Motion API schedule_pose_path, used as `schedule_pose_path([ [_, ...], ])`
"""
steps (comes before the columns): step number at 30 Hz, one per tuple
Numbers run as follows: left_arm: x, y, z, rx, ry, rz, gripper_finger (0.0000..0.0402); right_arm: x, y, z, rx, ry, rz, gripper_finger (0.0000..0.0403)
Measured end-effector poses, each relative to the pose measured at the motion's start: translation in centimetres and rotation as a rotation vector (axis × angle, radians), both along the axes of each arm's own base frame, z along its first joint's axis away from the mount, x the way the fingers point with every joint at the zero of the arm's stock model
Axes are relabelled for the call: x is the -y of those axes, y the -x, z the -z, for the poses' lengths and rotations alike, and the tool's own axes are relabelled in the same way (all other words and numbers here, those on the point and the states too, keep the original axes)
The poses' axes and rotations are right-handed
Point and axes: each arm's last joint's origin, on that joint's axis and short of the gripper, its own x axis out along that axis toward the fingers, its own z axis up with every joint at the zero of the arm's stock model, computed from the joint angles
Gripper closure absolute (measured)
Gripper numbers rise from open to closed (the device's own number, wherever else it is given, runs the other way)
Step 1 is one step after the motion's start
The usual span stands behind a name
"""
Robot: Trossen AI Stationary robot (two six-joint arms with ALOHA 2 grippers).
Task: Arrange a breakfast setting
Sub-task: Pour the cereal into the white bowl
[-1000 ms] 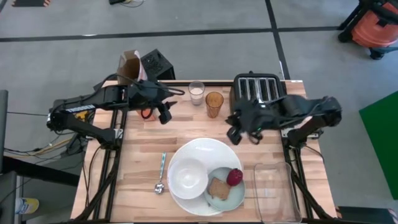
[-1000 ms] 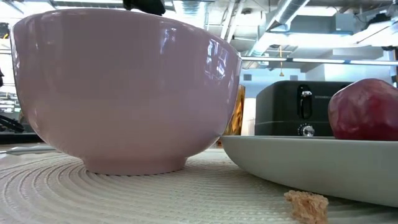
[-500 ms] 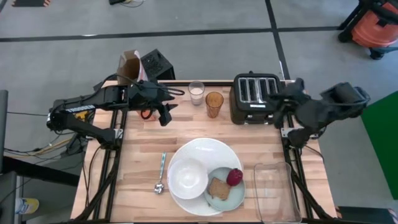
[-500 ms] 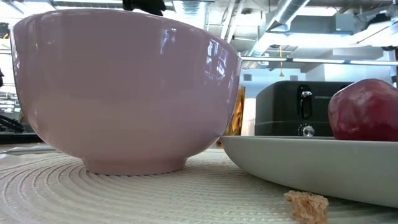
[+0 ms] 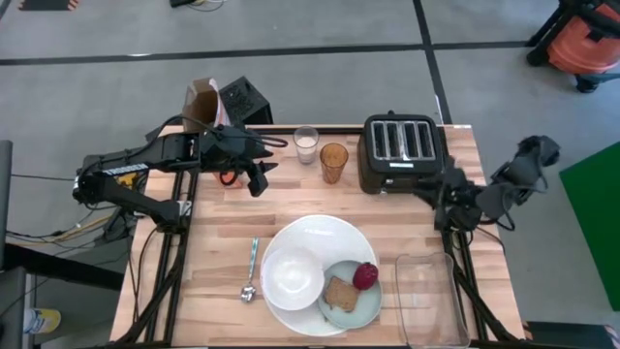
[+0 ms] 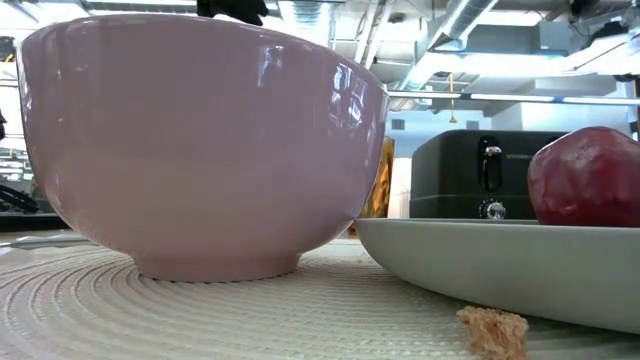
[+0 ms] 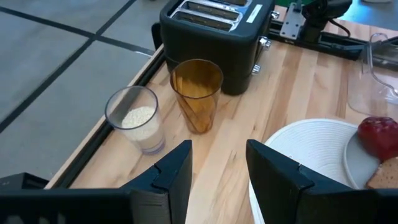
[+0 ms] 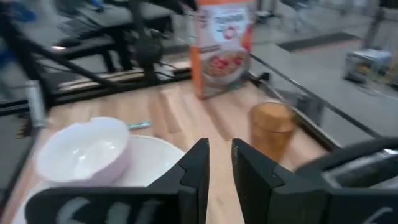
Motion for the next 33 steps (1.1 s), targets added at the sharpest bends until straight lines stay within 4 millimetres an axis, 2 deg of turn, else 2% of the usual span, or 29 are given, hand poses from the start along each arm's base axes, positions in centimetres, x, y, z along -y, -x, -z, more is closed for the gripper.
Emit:
schedule_pose_path([
  [6, 0.0, 0.0, 0.0, 0.000, 0.000, 0.000, 0.0262, -0.6, -0.3, 2.7, 0.156, -0.036, -0.134, 0.0312],
  [10, 0.0, 0.0, 0.0, 0.000, 0.000, -0.001, 0.0262, -1.0, -1.1, 5.0, 0.133, 0.003, -0.184, 0.0312],
  [16, 0.0, 0.0, 0.0, -0.002, 0.003, -0.003, 0.0262, -1.0, -2.1, 8.7, 0.103, -0.013, -0.154, 0.0312],
  [27, 0.0, 0.0, 0.0, -0.004, 0.005, -0.001, 0.0262, -0.5, -3.3, 12.8, 0.054, -0.017, -0.339, 0.0345],
  [33, 0.1, 0.0, 0.1, -0.004, 0.021, 0.018, 0.0262, 0.2, -3.8, 14.7, 0.123, -0.052, -0.425, 0.0369],
])
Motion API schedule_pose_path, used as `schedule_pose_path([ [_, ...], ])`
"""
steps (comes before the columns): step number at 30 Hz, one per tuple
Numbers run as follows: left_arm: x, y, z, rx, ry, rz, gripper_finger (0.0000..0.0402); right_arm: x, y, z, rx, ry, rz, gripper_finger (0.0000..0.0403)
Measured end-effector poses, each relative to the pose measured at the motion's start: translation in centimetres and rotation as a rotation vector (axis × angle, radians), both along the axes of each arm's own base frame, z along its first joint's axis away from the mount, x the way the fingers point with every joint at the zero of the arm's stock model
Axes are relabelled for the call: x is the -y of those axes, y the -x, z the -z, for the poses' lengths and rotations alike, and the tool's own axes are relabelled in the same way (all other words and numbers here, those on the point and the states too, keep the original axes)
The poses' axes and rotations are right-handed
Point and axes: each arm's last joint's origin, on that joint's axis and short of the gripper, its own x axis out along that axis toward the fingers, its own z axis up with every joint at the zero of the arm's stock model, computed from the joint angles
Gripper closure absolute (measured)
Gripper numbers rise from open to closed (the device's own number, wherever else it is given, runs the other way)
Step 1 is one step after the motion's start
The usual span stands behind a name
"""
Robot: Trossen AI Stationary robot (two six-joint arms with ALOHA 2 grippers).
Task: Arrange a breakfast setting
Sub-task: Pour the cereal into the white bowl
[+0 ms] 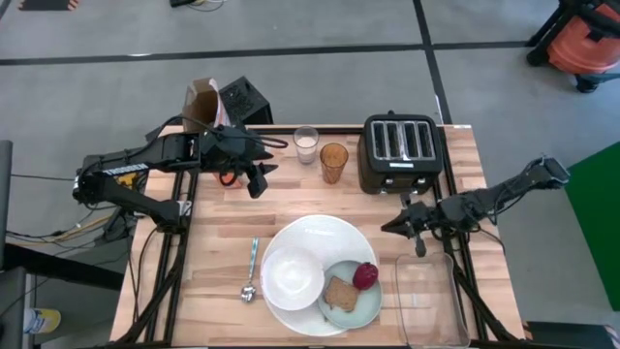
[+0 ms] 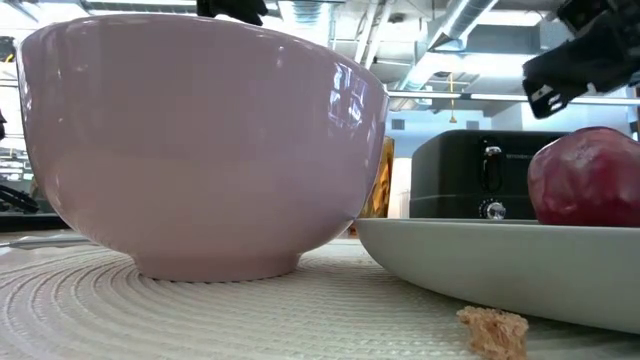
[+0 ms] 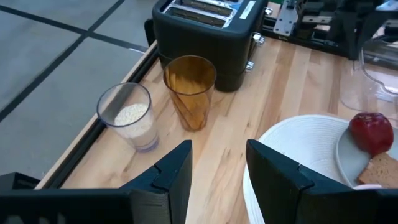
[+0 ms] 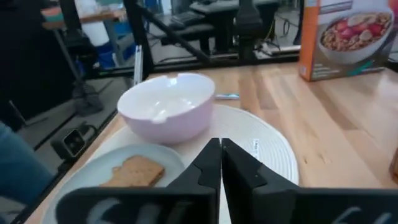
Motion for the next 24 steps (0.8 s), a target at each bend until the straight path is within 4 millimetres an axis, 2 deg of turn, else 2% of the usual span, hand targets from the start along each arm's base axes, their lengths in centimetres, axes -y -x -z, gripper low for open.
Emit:
schedule_pose_path([
  [5, 0.0, 0.0, 0.1, -0.001, 0.015, -0.012, 0.0262, 0.9, -0.2, 1.2, -0.008, 0.001, 0.061, 0.0386],
  [11, 0.0, 0.2, 0.2, -0.022, 0.019, -0.013, 0.0262, 1.7, -0.1, 2.7, -0.048, 0.002, 0.119, 0.0380],
  [17, 0.0, 0.4, 0.4, -0.052, 0.023, -0.014, 0.0262, 2.2, 0.1, 4.1, -0.096, -0.129, 0.147, 0.0380],
  [24, 0.0, 0.3, 0.4, -0.057, 0.008, -0.003, 0.0262, 2.4, 0.3, 5.3, -0.138, -0.191, 0.181, 0.0383],
])
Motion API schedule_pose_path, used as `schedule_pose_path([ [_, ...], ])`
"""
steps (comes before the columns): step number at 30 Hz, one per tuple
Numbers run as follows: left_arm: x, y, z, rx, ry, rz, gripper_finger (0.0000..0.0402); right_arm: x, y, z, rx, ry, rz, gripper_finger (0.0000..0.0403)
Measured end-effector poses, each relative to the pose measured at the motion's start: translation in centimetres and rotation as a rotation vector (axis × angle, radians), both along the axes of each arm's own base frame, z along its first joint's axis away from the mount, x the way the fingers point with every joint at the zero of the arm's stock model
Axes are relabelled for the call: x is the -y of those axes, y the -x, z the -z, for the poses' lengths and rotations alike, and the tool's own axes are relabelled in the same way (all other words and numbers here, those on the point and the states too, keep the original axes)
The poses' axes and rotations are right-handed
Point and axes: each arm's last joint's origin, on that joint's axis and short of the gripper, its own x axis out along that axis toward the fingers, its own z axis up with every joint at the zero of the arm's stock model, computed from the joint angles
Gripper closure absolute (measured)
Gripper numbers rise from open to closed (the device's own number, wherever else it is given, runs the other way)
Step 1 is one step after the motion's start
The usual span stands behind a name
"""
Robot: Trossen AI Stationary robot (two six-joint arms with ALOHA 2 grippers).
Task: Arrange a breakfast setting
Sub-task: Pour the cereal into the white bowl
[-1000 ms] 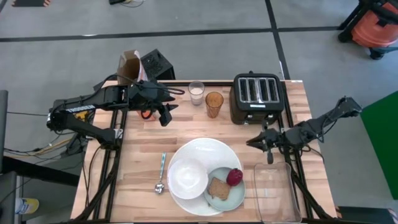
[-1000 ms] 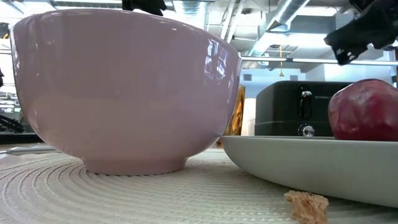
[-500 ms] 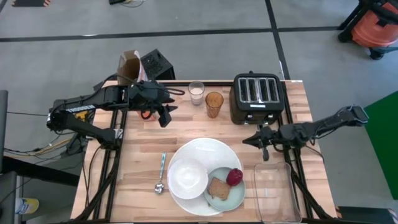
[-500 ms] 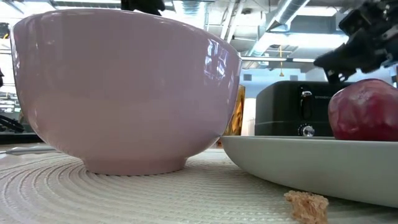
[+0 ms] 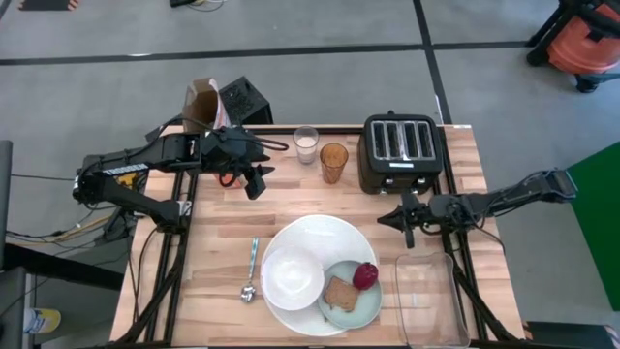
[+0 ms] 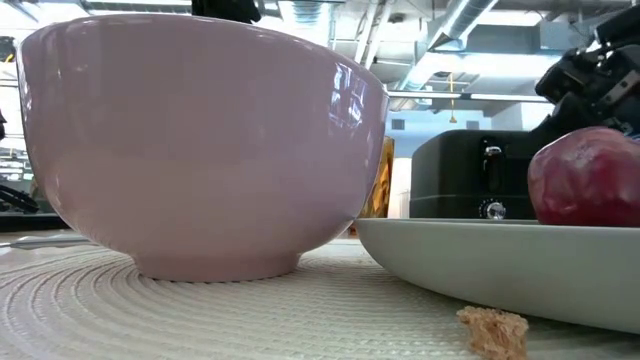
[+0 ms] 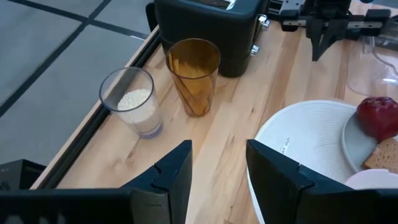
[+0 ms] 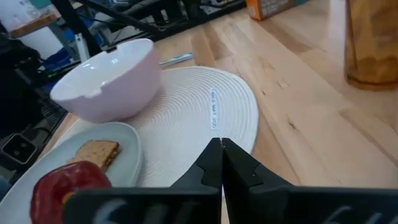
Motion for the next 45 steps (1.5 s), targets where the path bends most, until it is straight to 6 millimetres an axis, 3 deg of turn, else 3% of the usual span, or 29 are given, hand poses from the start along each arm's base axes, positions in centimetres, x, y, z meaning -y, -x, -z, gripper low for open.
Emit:
schedule_pose_path([
  [8, 0.0, 0.0, 0.0, 0.000, -0.002, 0.001, 0.0262, 0.2, 0.0, -0.1, 0.016, 0.033, 0.005, 0.0382],
  [22, 0.0, 0.0, 0.0, 0.004, 0.006, -0.006, 0.0262, 0.4, 0.7, -2.4, 0.244, 0.228, -0.015, 0.0383],
  [33, 0.0, 0.0, 0.0, 0.007, 0.011, -0.011, 0.0262, 1.3, 1.1, -1.2, 0.120, 0.026, 0.095, 0.0373],
  [45, 1.2, -0.2, 0.0, 0.043, 0.079, -0.061, 0.0262, 1.3, 1.2, -0.6, 0.052, 0.027, 0.098, 0.0372],
])
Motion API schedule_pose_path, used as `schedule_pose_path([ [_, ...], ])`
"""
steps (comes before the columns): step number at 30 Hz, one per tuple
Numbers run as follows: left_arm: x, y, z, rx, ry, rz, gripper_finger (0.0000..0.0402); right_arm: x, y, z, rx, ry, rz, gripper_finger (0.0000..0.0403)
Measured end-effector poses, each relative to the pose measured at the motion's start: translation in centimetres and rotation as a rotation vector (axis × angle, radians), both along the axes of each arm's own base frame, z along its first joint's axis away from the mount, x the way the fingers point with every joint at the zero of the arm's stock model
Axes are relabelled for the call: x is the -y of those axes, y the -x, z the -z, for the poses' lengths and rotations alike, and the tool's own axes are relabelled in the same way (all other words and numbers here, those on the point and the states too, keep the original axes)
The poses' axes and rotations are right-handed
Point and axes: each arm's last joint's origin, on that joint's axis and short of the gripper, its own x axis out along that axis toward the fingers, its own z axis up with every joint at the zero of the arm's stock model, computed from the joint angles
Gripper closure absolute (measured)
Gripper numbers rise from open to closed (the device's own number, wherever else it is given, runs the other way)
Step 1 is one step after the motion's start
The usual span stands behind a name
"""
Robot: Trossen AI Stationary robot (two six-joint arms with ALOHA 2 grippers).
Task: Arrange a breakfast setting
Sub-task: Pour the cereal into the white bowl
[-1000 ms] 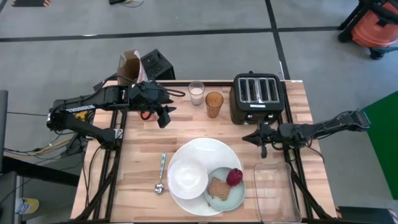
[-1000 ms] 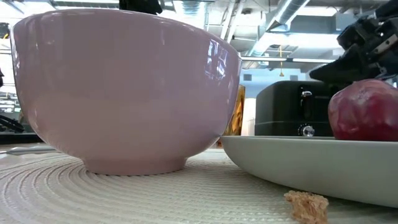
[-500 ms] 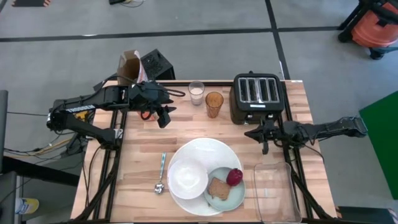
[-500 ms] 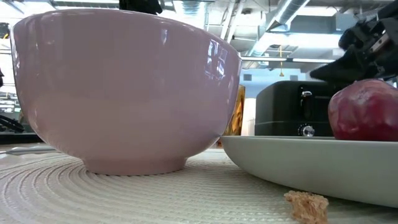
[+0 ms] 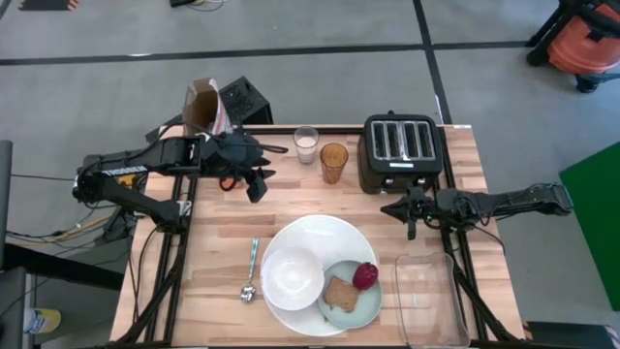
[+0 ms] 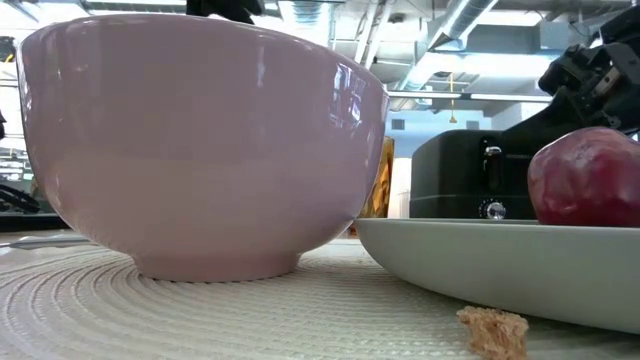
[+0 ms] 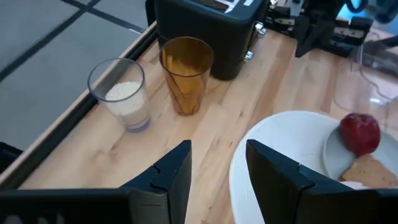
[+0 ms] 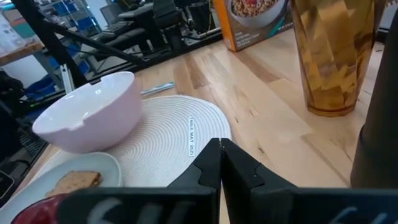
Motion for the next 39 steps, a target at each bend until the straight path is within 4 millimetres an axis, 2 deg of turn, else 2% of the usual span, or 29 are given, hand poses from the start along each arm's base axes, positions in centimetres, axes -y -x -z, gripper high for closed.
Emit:
schedule_pose_path([
  [16, 0.2, 0.1, 0.1, -0.014, 0.007, 0.022, 0.0262, 0.0, 0.0, 0.0, -0.004, 0.002, -0.003, 0.0371],
  [24, 0.4, 0.5, 0.4, -0.080, -0.099, -0.074, 0.0262, 0.0, 0.0, 0.1, -0.006, 0.001, -0.003, 0.0371],
  [28, 1.1, 2.6, -0.2, -0.092, -0.146, -0.128, 0.0262, 0.0, 0.0, 0.0, -0.005, 0.001, -0.003, 0.0371],
  [35, 1.5, 8.0, -2.4, 0.019, -0.155, -0.211, 0.0262, 0.0, 0.0, 0.0, -0.003, 0.001, -0.003, 0.0371],
  [39, 1.4, 11.2, -2.5, 0.018, -0.097, -0.298, 0.0262, 0.0, 0.0, 0.0, -0.001, 0.001, -0.003, 0.0371],
])
